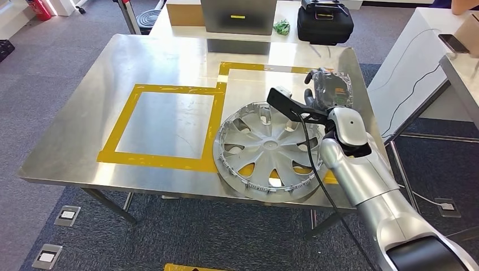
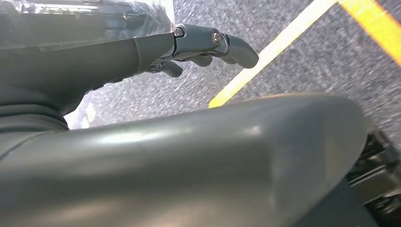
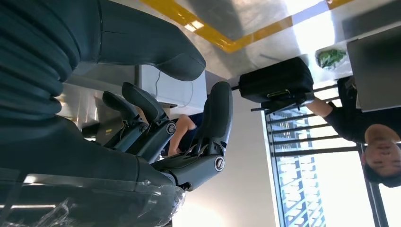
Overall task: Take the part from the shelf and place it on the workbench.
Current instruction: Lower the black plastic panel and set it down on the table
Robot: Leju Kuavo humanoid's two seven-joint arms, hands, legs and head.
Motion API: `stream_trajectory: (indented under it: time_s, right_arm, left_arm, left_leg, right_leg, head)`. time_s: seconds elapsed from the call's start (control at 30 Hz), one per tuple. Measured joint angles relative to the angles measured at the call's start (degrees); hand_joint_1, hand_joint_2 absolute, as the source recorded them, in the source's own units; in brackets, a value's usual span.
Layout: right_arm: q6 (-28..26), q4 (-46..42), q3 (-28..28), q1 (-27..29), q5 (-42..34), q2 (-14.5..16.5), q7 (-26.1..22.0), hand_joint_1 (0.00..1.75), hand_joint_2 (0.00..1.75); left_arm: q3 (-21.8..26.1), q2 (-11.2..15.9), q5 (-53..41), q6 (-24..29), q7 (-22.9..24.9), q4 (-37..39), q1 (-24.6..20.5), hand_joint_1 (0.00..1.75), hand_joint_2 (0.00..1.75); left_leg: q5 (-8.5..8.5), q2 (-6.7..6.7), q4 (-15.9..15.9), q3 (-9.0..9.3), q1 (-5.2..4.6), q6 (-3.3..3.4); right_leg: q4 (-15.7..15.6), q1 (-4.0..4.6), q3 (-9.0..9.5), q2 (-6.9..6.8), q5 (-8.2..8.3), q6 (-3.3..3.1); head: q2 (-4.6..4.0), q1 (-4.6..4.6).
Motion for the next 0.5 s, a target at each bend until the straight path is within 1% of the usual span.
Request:
stream_trajectory:
  time_s: [0.1, 0.2, 0.33, 0.5]
  right_arm:
    - [0.4, -1.8, 0.0, -0.1, -0.1, -0.1, 0.4, 0.00, 0.00]
    - [0.6, -2.8, -0.1, -0.3, -0.2, -0.2, 0.7, 0.00, 0.00]
    - [0.4, -3.4, -0.1, -0.6, -0.3, -0.2, 0.8, 0.00, 0.00]
    - [0.2, -4.3, 0.0, -0.7, -0.3, -0.2, 0.7, 0.00, 0.00]
  left_arm:
    - [0.0, 0.0, -0.8, 1.1, -0.3, 0.0, 0.0, 0.00, 1.75]
    - [0.0, 0.1, -1.6, 1.5, -0.1, 0.0, -0.1, 0.00, 1.75]
    - [-0.2, 0.1, -1.5, 1.9, 0.6, 0.0, -0.2, 0.00, 0.00]
    - [-0.1, 0.2, -1.1, 0.7, 0.3, 0.0, -0.1, 0.00, 0.00]
  left_leg:
    - [0.00, 0.00, 0.0, 0.01, -0.01, 0.00]
    - [0.01, 0.00, 0.0, 0.00, -0.01, 0.01]
    - [0.01, 0.00, 0.0, 0.01, -0.01, 0.01]
    - [0.01, 0.00, 0.0, 0.01, -0.01, 0.00]
  right_leg:
    - [0.0, -0.01, 0.00, 0.01, 0.01, 0.00]
    - [0.0, -0.01, 0.00, 0.00, 0.01, 0.00]
    - [0.0, -0.01, 0.00, 0.01, 0.01, 0.00]
    - [0.0, -0.01, 0.00, 0.00, 0.01, 0.00]
  head:
    - [0.00, 0.00]
    - [0.00, 0.00]
    - [0.00, -0.01]
    - [0.00, 0.00]
